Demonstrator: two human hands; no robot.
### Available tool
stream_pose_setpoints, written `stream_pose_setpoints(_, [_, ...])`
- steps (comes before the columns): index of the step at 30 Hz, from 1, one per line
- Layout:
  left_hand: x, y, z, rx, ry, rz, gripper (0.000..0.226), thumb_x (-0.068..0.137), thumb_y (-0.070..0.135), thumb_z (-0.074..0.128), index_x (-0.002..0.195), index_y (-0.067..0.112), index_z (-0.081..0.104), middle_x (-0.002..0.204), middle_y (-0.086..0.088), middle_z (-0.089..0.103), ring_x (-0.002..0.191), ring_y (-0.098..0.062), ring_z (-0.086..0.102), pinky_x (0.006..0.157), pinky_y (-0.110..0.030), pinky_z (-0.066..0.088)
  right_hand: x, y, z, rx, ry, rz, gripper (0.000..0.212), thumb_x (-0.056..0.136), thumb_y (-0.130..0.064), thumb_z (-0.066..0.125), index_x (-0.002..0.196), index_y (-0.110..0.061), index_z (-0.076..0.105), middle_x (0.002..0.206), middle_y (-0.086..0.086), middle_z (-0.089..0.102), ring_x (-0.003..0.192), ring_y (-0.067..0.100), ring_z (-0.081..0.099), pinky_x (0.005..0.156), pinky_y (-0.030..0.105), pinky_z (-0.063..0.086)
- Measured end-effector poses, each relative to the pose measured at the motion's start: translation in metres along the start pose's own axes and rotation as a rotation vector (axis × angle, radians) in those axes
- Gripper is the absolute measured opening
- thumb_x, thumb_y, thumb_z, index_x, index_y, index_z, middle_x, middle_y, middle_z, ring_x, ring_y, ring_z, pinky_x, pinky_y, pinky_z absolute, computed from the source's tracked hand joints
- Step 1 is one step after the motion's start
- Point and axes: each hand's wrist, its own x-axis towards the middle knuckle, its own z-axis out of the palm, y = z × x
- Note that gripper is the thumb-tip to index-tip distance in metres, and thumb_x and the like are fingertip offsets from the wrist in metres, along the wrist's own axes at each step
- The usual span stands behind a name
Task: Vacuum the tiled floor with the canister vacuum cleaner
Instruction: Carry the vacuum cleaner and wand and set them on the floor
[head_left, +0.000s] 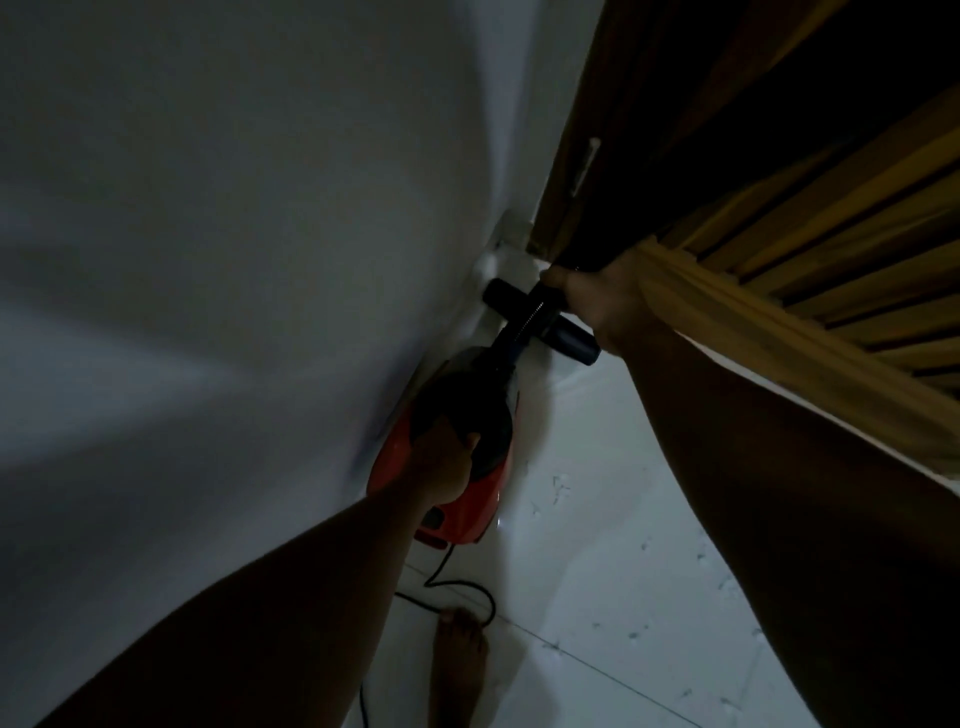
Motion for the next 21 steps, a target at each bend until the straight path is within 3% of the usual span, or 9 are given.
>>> stream_pose_setpoints(3, [-0.032,-0.006,-0.001,0.042,-0.013,0.029,0.052,0.106,0.034,0.039,0.147,0.003,0.031,0.12,-0.017,0.057,0.102,-0.029,0.061,0.074,-0.024,0.046,-0.036,-0.005,-0.015,0.032,-0.011,0.047,0.034,0.081,-0.01,0.076,0.112,-0.004,0.064,0.102,0.006,0.067,0.096,0.02,0.068,0.058,0.014,0.052])
stream_pose_setpoints(4, [-0.049,-0.005,-0.004,0.06,-0.011,0.047,0.051,0.106,0.035,0.039,0.146,0.003,0.034,0.115,-0.016,0.059,0.097,-0.028,0.063,0.071,-0.027,0.049,-0.051,-0.011,-0.02,0.061,-0.024,0.05,0.031,0.08,-0.011,0.077,0.108,-0.004,0.065,0.104,0.009,0.069,0.099,0.023,0.069,0.066,0.021,0.056])
stream_pose_setpoints(7, [-0.092,-0.007,-0.008,0.105,0.008,0.071,0.055,0.106,0.034,0.04,0.149,0.001,0.029,0.126,-0.019,0.057,0.101,-0.028,0.062,0.077,-0.034,0.053,-0.089,-0.025,-0.036,0.105,-0.048,0.037,0.019,0.077,-0.01,0.076,0.093,-0.009,0.065,0.103,0.013,0.069,0.097,0.025,0.069,0.085,0.039,0.06])
stream_pose_setpoints(10, [-0.147,-0.012,-0.013,0.098,0.035,0.13,0.047,0.107,0.029,0.041,0.147,0.007,0.035,0.131,-0.015,0.053,0.108,-0.027,0.06,0.084,-0.033,0.051,-0.143,-0.041,-0.052,0.137,-0.039,0.007,0.021,0.075,-0.012,0.078,0.091,-0.012,0.065,0.1,0.011,0.071,0.092,0.024,0.07,0.087,0.044,0.059])
stream_pose_setpoints(12, [-0.184,-0.017,-0.016,0.067,0.07,0.17,0.042,0.106,0.031,0.043,0.141,0.007,0.042,0.107,-0.006,0.057,0.084,-0.014,0.059,0.068,-0.023,0.047,-0.184,-0.053,-0.061,0.148,-0.02,0.0,0.022,0.075,-0.014,0.079,0.09,-0.016,0.063,0.096,0.007,0.07,0.091,0.022,0.07,0.087,0.044,0.059])
stream_pose_setpoints(13, [-0.205,-0.019,-0.017,0.047,0.086,0.173,0.043,0.105,0.033,0.044,0.138,0.006,0.044,0.1,-0.004,0.055,0.081,-0.014,0.058,0.066,-0.023,0.044,-0.205,-0.06,-0.066,0.16,-0.012,-0.007,0.022,0.077,-0.012,0.078,0.09,-0.018,0.062,0.095,0.005,0.069,0.091,0.022,0.069,0.087,0.044,0.058])
stream_pose_setpoints(17, [-0.298,-0.036,-0.021,0.074,0.129,0.159,0.046,0.103,0.04,0.044,0.133,0.005,0.048,0.104,-0.005,0.05,0.115,-0.032,0.057,0.091,-0.036,0.042,-0.307,-0.083,-0.085,0.176,0.002,-0.03,0.023,0.079,-0.009,0.078,0.094,-0.015,0.062,0.096,0.005,0.069,0.095,0.024,0.069,0.089,0.042,0.058])
stream_pose_setpoints(19, [-0.346,-0.05,-0.021,0.043,0.127,0.175,0.048,0.102,0.04,0.045,0.135,0.005,0.048,0.116,-0.013,0.058,0.119,-0.034,0.055,0.097,-0.039,0.041,-0.36,-0.091,-0.093,0.174,0.01,-0.051,0.02,0.08,-0.009,0.077,0.092,-0.012,0.062,0.096,0.008,0.068,0.095,0.026,0.068,0.091,0.046,0.057])
stream_pose_setpoints(21, [-0.395,-0.067,-0.019,0.06,0.148,0.207,0.048,0.102,0.041,0.046,0.133,0.004,0.049,0.121,-0.016,0.06,0.112,-0.034,0.056,0.092,-0.04,0.041,-0.421,-0.099,-0.101,0.169,0.012,-0.072,0.018,0.082,-0.006,0.074,0.09,-0.008,0.059,0.093,0.01,0.066,0.098,0.032,0.067,0.092,0.049,0.056])
